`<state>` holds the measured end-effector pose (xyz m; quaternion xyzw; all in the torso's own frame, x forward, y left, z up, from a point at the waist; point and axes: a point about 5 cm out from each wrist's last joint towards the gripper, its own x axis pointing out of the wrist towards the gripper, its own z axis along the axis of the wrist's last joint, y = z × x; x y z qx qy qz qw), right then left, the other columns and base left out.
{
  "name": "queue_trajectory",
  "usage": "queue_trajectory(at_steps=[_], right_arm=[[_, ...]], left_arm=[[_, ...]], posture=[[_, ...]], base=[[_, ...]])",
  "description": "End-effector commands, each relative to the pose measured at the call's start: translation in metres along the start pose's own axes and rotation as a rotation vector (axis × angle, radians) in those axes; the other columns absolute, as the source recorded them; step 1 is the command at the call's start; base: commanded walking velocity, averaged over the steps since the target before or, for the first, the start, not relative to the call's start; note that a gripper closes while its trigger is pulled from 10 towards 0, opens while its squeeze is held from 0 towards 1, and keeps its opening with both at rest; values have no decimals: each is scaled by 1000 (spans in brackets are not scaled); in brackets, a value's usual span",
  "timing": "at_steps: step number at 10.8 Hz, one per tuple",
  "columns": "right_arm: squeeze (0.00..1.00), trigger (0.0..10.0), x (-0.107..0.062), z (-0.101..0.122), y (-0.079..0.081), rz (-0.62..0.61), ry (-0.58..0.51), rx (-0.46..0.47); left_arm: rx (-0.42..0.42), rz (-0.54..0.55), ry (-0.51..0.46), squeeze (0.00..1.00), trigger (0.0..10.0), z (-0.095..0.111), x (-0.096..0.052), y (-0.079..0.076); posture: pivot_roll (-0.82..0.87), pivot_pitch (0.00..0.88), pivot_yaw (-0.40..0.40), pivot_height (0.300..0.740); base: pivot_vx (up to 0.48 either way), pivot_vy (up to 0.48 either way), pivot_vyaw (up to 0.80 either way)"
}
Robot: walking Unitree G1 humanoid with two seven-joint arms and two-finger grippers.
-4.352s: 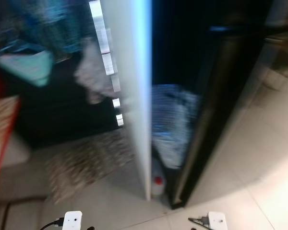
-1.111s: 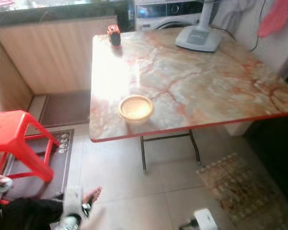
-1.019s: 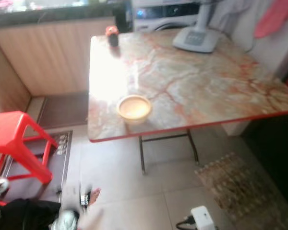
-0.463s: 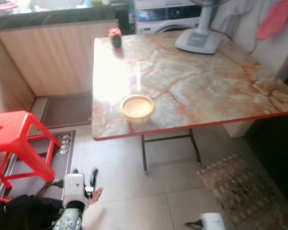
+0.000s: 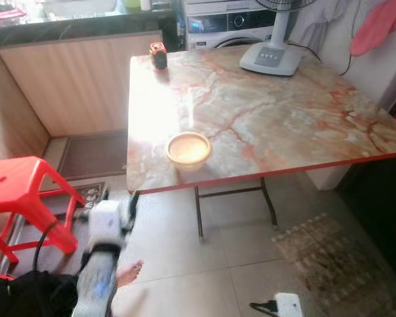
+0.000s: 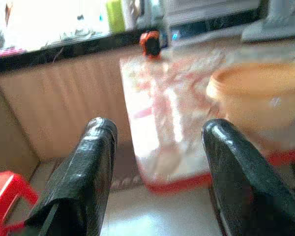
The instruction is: Restocking fridge
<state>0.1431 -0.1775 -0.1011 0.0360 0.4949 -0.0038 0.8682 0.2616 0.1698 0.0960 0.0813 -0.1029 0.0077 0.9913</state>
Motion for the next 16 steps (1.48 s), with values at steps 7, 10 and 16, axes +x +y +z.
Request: queue_trajectory(at_steps=[7,10,16], right_arm=[[0,10000,1,4,0,-13,-7,16],[0,10000,1,5,2,-3,-7,0],[0,10000,1,4,3,4,1,-20]], left_arm=[[-70,-15,-89,0,10000,42,28,-6],[-79,-39,-79,0,10000,43,28,-8],[-60,-54,-82,0,10000,46,29,-10]], posture=[[7,43,27,740],[6,52,26,740],[7,56,28,740]], base=[[0,0,0],[255,0,0],[270,0,0]])
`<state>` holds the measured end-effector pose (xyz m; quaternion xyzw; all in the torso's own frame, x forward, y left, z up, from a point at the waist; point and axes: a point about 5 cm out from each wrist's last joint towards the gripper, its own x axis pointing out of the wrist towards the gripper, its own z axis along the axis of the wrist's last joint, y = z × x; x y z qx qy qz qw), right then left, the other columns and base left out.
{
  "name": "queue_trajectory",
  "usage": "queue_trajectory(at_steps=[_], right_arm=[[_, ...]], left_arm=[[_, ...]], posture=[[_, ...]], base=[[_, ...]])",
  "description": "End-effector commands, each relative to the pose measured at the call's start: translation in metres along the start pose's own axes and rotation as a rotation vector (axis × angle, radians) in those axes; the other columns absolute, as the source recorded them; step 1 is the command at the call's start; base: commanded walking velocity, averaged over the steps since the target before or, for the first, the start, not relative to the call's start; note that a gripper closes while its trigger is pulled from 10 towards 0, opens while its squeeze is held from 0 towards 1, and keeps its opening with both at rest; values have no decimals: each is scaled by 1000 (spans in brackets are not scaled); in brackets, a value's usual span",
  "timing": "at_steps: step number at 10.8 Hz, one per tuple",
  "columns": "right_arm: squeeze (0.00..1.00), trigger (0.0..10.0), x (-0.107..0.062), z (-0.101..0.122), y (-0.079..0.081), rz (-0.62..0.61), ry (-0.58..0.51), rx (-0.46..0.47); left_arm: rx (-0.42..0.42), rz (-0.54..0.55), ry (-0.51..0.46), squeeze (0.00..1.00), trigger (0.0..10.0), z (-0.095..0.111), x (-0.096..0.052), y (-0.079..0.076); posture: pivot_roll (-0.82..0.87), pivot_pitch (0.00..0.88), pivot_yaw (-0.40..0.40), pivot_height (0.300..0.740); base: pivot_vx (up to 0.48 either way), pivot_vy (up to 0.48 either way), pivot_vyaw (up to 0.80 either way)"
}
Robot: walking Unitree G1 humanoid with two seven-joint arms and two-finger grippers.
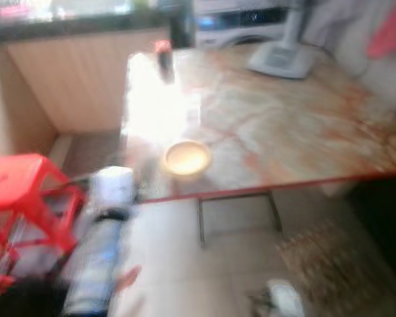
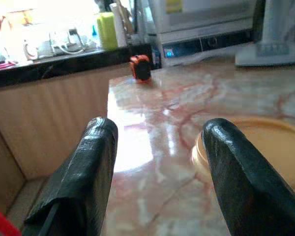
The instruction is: Restocking fridge
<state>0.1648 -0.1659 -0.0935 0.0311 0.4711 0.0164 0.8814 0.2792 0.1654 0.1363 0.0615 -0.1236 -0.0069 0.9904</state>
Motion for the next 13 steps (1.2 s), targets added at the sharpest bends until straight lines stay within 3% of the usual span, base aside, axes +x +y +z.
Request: queue_trajectory(at_steps=[1,7,9,13], right_arm=[[0,10000,-5,-17,-9,-25,54,9],[0,10000,-5,-17,-9,-15,55,-8],[0,10000,-4,-15,-9,-7,42,-20],[0,10000,-5,-16,-9,-9,48,-1]], left_arm=[[-23,-34,-38,0,10000,9,4,-12],[-35,-36,-35,0,10000,9,3,-13],[-33,-34,-39,0,10000,9,2,-14],[-41,-41,-35,0,10000,9,3,-15]], posture=[[8,59,27,740],[10,59,25,740],[10,57,25,740],[13,51,26,740]], base=[[270,0,0],[41,0,0],[0,0,800],[0,0,0]])
